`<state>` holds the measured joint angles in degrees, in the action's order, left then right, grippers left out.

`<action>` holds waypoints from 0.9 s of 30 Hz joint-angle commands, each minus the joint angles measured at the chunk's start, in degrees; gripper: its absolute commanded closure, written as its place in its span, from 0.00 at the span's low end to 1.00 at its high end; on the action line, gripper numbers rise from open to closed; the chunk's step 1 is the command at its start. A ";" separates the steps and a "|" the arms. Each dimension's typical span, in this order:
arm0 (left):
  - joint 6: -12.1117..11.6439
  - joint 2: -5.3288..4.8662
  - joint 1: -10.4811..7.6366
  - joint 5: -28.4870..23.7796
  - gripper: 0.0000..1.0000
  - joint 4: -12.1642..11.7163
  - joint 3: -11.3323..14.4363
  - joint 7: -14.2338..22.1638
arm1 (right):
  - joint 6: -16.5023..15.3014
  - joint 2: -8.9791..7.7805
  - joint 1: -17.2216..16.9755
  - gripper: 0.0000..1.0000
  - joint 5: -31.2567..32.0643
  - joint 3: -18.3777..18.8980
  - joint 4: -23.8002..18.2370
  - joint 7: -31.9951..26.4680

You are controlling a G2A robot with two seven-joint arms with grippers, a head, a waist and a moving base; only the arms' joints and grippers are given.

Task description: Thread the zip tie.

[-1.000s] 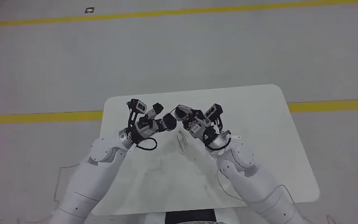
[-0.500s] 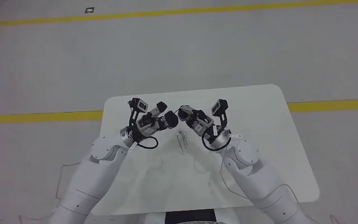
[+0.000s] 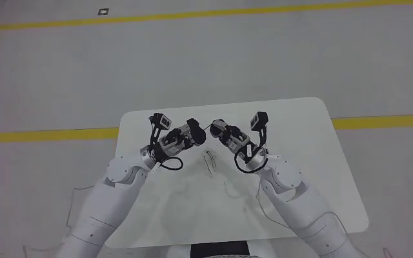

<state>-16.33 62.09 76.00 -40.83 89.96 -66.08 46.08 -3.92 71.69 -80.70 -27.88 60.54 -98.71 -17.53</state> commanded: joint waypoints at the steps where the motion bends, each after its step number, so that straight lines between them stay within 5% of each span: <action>1: 0.04 0.05 -0.13 0.12 0.58 -0.15 0.15 -0.17 | 0.29 0.02 0.13 1.00 0.38 0.06 0.19 -0.35; 27: 1.29 0.25 -0.37 1.96 0.85 -0.63 0.86 -0.85 | 1.18 0.52 -1.05 1.00 3.04 0.42 -1.13 -0.33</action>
<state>-15.09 62.36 75.62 -38.94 89.33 -65.19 45.23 -2.79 72.19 -81.73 -24.93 60.97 -99.76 -17.83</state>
